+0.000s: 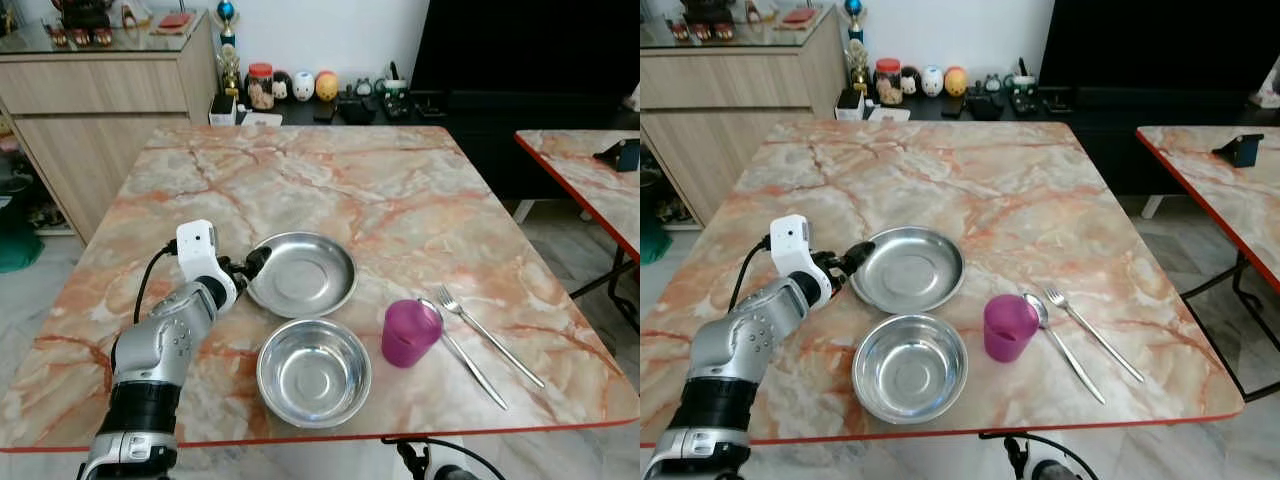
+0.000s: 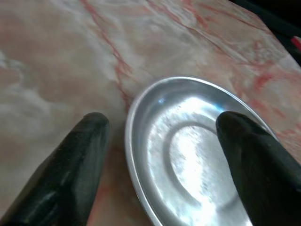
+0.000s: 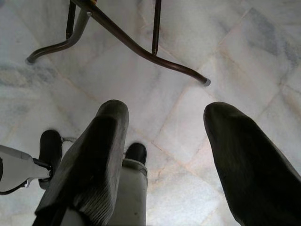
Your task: Setting the table
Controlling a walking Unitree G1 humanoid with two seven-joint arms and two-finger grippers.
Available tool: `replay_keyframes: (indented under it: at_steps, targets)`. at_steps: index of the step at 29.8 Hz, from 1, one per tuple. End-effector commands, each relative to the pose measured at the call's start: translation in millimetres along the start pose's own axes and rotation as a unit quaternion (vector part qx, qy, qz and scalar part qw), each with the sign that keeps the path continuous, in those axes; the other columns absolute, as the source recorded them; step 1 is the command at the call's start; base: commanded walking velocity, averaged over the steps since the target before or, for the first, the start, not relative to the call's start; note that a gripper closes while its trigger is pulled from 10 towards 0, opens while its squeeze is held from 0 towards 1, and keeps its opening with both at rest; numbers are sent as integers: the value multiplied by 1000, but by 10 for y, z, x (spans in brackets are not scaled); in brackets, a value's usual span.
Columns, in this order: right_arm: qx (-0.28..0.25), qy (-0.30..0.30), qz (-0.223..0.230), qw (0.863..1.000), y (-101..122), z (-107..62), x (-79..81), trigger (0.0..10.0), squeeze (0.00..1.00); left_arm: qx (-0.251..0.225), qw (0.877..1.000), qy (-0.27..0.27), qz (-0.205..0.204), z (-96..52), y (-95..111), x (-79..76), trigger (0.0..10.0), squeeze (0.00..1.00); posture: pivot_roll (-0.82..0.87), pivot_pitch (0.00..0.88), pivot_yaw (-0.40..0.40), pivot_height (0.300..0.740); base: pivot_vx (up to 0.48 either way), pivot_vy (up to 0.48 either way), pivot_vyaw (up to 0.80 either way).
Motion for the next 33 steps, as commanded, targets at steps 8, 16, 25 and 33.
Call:
replay_keyframes:
  at_steps: [8, 16, 25, 33]
  targets:
    - [-2, 3, -4, 1000, 24, 4, -8, 10000, 0, 1, 999, 24, 32, 154, -8, 30, 10000, 0, -3, 0, -55, 719, 0, 0, 0]
    - [-1, 4, -7, 1000, 19, 2, -18, 10000, 0, 20, 998, 38, 54, 208, -141, 123, 10000, 0, -4, 0, -60, 719, 0, 0, 0]
    - [-1, 9, -12, 1000, 20, 1, -17, 10000, 0, 31, 997, 39, 58, 243, -227, 113, 10000, 0, -7, 0, -64, 719, 0, 0, 0]
    - [0, 11, -15, 1000, 19, 1, -15, 10000, 0, 34, 995, 46, 78, 249, -236, 107, 10000, 0, -4, 0, -66, 719, 0, 0, 0]
Point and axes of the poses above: a point about 5 cm out from each wrist's last joint towards the gripper, its own z axis pointing out of the wrist towards the gripper, its own y axis along the axis of the wrist's last joint, x = y × z, the point moved 6 cm from there along z, pointing out of the wrist towards the gripper, and after that the axes turned 11 degrees about -z, right-handed, at the moved point
